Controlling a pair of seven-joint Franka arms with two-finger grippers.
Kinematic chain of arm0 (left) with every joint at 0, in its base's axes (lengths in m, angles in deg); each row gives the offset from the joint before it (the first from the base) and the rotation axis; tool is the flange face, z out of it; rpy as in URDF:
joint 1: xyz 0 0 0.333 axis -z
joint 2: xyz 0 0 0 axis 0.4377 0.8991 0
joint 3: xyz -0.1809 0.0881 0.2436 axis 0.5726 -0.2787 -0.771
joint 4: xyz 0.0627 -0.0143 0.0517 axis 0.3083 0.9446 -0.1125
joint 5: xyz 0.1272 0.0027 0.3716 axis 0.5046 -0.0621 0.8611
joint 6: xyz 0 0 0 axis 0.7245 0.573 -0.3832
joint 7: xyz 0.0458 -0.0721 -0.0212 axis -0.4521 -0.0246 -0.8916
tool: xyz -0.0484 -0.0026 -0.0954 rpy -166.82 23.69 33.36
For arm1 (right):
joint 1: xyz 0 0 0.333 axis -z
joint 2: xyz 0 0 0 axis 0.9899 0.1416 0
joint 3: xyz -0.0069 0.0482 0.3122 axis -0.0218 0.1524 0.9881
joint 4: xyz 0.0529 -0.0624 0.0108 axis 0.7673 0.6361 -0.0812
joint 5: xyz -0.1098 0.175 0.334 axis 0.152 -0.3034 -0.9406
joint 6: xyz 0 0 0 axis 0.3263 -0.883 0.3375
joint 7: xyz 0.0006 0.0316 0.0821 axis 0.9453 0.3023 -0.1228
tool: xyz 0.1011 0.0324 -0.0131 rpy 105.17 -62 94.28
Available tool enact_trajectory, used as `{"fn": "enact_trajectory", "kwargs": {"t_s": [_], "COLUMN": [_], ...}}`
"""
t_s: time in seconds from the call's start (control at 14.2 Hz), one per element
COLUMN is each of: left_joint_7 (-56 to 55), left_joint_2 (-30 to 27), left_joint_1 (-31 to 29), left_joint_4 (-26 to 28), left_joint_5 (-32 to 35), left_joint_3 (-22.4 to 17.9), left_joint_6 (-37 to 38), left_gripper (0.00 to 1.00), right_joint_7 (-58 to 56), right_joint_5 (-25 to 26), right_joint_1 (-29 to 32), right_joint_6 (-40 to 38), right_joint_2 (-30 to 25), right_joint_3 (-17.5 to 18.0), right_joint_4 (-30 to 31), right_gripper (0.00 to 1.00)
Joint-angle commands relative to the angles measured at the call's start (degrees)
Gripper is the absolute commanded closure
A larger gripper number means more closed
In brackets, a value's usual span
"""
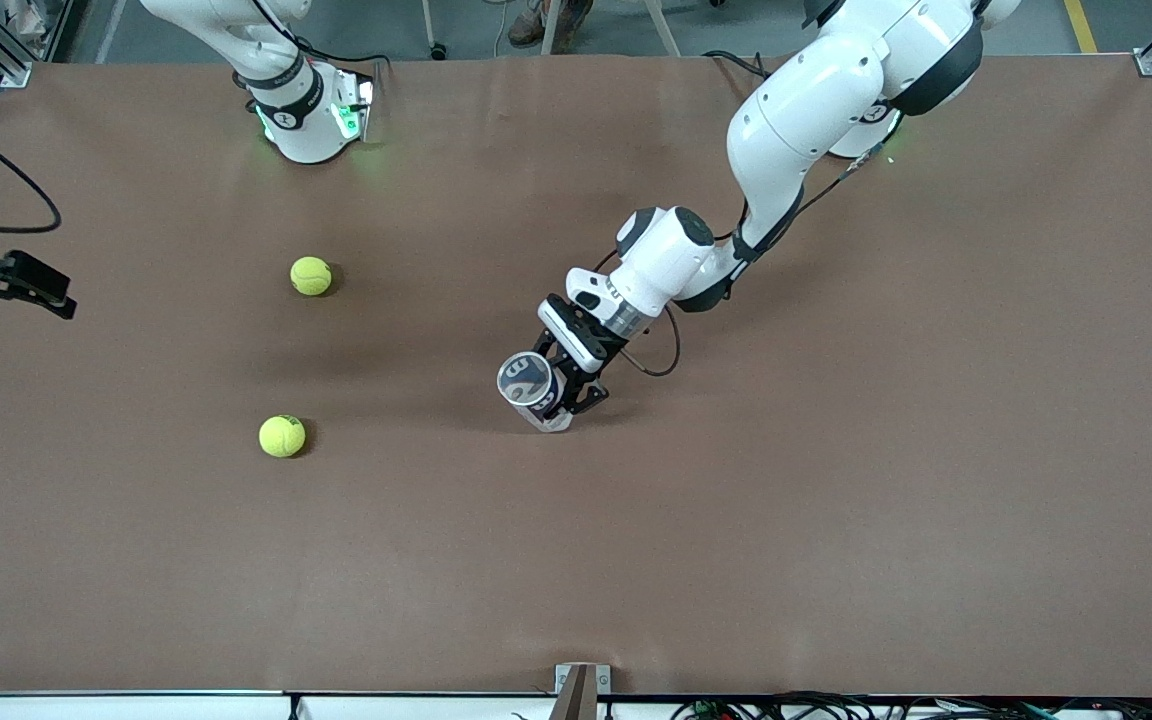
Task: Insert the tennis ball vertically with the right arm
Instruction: 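Reach the right gripper down to the nearer tennis ball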
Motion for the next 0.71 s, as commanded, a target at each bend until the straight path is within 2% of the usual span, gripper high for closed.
{"fn": "enact_trajectory", "kwargs": {"t_s": [0.0, 0.35, 0.64], "left_joint_7": [-0.29, -0.29, -0.29], "left_joint_2": [0.54, 0.45, 0.45], "left_joint_1": [0.04, 0.22, 0.13], "left_joint_4": [-0.23, -0.23, -0.32], "left_joint_5": [-0.69, -0.69, -0.6], "left_joint_3": [0.08, 0.08, 0.08], "left_joint_6": [-0.73, -0.73, -0.73], "left_gripper": [0.47, 0.47, 0.47], "right_joint_7": [-0.25, -0.25, -0.34], "right_joint_5": [-0.27, -0.27, -2.81], "right_joint_1": [-2.68, -8.74, -9.54], "right_joint_6": [-0.08, 0.19, 2.46], "right_joint_2": [2.84, 7.59, 12.51], "right_joint_3": [0.08, 0.08, 0.17], "right_joint_4": [-0.71, -0.72, -0.28], "right_gripper": [0.0, 0.0, 0.0]}}
